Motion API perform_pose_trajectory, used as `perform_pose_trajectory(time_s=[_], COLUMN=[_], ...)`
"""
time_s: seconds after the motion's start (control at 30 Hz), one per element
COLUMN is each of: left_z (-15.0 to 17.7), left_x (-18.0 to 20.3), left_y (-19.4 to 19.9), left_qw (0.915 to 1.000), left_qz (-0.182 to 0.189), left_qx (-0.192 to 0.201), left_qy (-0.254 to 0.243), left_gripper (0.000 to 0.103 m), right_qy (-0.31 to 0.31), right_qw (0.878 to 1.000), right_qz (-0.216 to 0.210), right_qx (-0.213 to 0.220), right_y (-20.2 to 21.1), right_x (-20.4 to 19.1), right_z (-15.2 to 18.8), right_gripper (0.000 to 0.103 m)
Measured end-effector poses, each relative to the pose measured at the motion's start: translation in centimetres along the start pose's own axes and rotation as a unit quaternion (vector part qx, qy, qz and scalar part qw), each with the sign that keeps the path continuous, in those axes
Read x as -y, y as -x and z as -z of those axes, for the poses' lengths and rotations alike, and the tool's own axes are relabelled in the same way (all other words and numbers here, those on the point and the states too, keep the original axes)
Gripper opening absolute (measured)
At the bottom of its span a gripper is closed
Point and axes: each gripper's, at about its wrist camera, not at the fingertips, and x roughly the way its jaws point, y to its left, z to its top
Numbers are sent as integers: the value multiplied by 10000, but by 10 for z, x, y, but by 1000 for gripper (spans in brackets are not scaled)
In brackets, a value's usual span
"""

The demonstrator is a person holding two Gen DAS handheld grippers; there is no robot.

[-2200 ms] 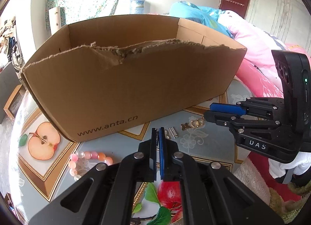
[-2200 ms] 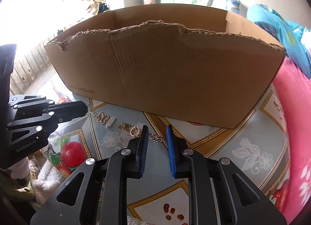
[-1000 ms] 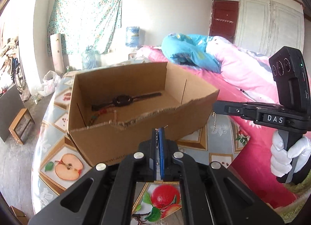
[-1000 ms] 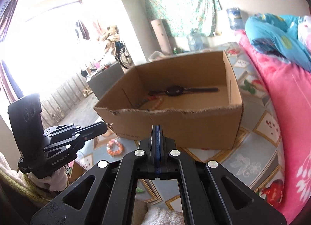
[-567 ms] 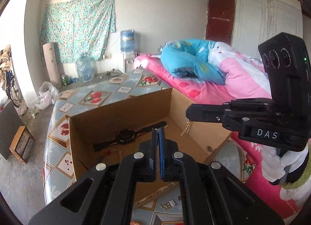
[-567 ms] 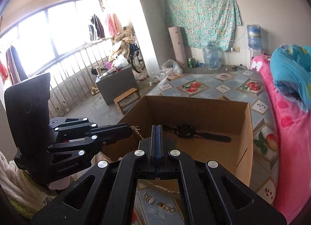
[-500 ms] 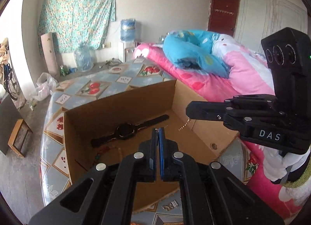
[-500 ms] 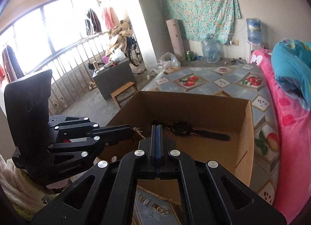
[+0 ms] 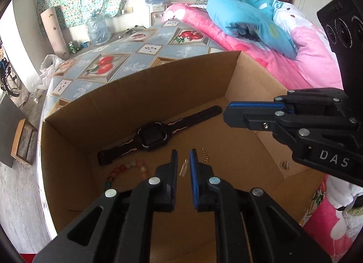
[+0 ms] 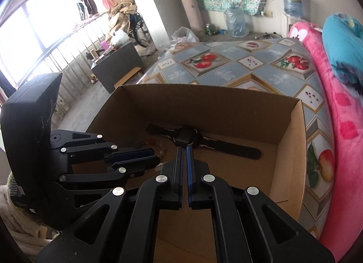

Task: Organize jewelry
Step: 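Withdraw both open grippers from the box back to the remaining charms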

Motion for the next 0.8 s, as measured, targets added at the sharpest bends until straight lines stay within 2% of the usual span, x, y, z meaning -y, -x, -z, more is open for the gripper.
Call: perform_pose_trajectory(time_s=[0.07, 0.23, 0.37, 0.53, 0.67, 0.8], left_z=[0, 1, 1, 16, 43, 82], left_x=[-1, 0, -3, -3, -5, -9], left_y=[2, 4, 13, 44, 77, 109], left_qw=[10000, 10000, 9994, 9961, 9904, 9823], left_qz=[4, -6, 75, 90, 62, 52], left_qx=[24, 42, 268, 844, 1348, 1838], left_qy=[74, 71, 197, 233, 313, 355], left_gripper=[18, 19, 19, 20, 38, 43], right_qy=[-59, -268, -362, -332, -321, -214], right_qw=[10000, 9994, 9984, 9971, 9935, 9894], right_qz=[-9, -31, -53, 37, 11, -109], right_qx=[48, 222, 426, 684, 1089, 1433], right_y=[2, 14, 34, 59, 87, 108], right_x=[4, 12, 12, 6, -2, -18], right_z=[1, 5, 13, 28, 50, 86], right_gripper=[4, 4, 4, 4, 5, 5])
